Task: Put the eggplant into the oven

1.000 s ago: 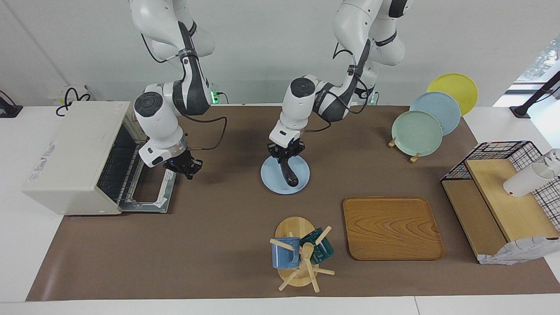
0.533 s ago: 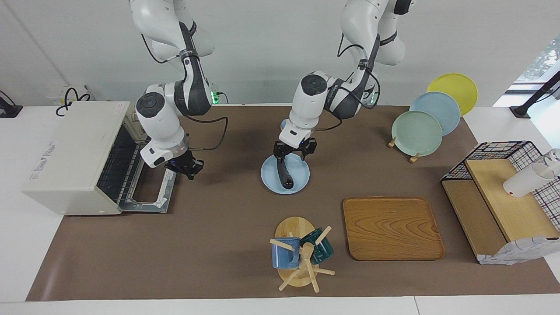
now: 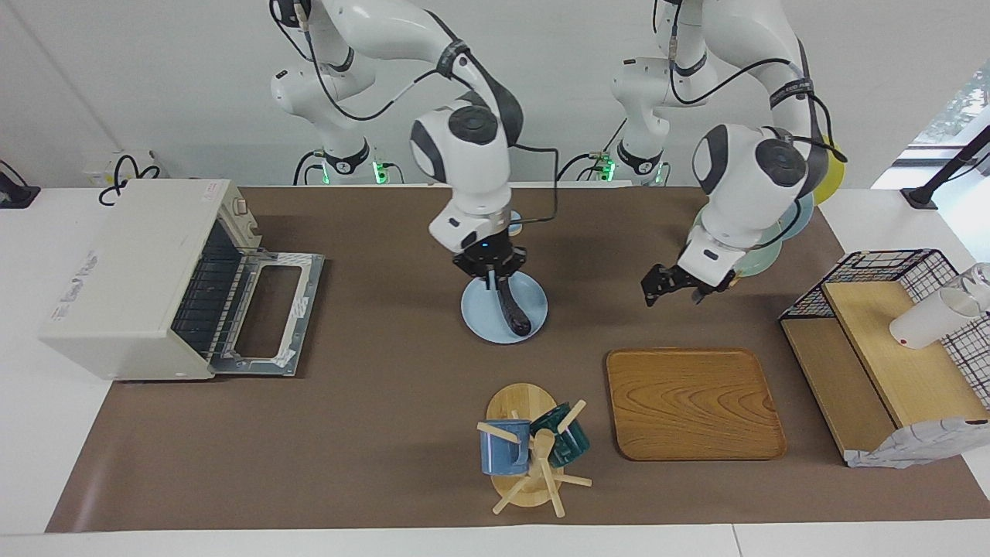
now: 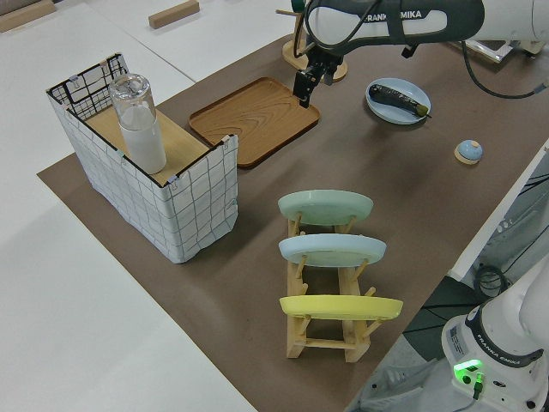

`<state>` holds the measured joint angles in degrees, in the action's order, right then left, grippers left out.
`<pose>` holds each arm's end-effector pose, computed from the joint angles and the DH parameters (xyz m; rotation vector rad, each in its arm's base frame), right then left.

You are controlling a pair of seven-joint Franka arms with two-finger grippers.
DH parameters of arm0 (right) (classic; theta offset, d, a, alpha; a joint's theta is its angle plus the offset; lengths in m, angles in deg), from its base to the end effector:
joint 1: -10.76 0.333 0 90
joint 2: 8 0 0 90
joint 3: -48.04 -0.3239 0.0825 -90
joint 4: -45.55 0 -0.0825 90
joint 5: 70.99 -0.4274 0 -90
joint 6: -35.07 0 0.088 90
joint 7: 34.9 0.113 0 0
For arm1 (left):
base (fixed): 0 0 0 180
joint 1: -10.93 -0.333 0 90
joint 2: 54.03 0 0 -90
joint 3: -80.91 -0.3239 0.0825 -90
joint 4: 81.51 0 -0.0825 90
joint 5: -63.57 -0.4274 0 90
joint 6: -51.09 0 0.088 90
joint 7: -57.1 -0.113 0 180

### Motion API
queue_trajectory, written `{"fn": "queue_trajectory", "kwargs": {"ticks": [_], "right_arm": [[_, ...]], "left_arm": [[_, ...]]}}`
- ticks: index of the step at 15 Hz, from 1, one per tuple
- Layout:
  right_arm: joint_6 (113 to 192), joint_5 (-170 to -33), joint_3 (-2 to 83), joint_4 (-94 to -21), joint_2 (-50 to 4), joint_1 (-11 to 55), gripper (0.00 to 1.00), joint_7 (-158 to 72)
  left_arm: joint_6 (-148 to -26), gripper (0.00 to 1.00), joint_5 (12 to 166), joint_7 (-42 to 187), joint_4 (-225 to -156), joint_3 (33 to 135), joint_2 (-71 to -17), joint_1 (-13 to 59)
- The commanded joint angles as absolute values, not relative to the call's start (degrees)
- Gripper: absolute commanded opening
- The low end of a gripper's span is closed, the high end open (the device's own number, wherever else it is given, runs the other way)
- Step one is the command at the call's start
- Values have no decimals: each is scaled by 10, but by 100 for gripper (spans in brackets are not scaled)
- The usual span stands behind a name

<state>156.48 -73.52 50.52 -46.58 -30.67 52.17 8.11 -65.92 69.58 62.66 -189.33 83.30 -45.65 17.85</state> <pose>0.5596 0.4593 0.3938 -3.0437 0.1336 -0.1108 0.6292 -0.1088 0.4154 3.0406 -0.0273 0.0017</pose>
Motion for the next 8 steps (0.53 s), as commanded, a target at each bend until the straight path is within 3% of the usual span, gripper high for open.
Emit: {"fn": "queue_trajectory", "kwargs": {"ticks": [1, 8], "right_arm": [[1627, -722, 510, -395, -393, 556, 14, 119], [1686, -668, 510, -486, -372, 573, 23, 69]], "left_arm": [[-648, 100, 698, 594, -1886, 840, -454, 149], [-537, 100, 651, 592, -1807, 837, -471, 130]]}}
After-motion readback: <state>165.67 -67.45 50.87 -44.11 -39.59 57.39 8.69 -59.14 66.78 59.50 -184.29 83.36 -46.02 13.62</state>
